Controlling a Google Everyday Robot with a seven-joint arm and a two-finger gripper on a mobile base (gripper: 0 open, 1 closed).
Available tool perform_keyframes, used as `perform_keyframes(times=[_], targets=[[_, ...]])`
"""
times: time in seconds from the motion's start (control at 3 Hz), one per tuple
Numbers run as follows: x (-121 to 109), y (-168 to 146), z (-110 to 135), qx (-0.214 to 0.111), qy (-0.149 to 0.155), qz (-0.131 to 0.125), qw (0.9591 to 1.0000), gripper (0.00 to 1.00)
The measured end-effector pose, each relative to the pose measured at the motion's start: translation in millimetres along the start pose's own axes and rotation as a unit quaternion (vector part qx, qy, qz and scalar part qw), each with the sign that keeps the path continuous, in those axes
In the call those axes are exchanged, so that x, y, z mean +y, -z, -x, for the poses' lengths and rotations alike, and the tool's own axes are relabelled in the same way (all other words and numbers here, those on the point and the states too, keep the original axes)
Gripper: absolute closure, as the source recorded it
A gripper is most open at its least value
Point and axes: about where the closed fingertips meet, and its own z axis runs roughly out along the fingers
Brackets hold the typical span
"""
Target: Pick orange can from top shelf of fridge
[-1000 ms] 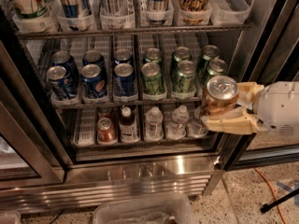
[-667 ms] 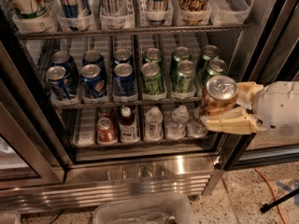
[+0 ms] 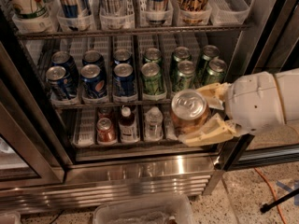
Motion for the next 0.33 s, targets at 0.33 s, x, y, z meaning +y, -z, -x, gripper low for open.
perform_keyframes(times=[0.33], targets=[[7.4, -2.9, 3.6, -0.001, 0.008, 0.018, 0.9998, 1.0]])
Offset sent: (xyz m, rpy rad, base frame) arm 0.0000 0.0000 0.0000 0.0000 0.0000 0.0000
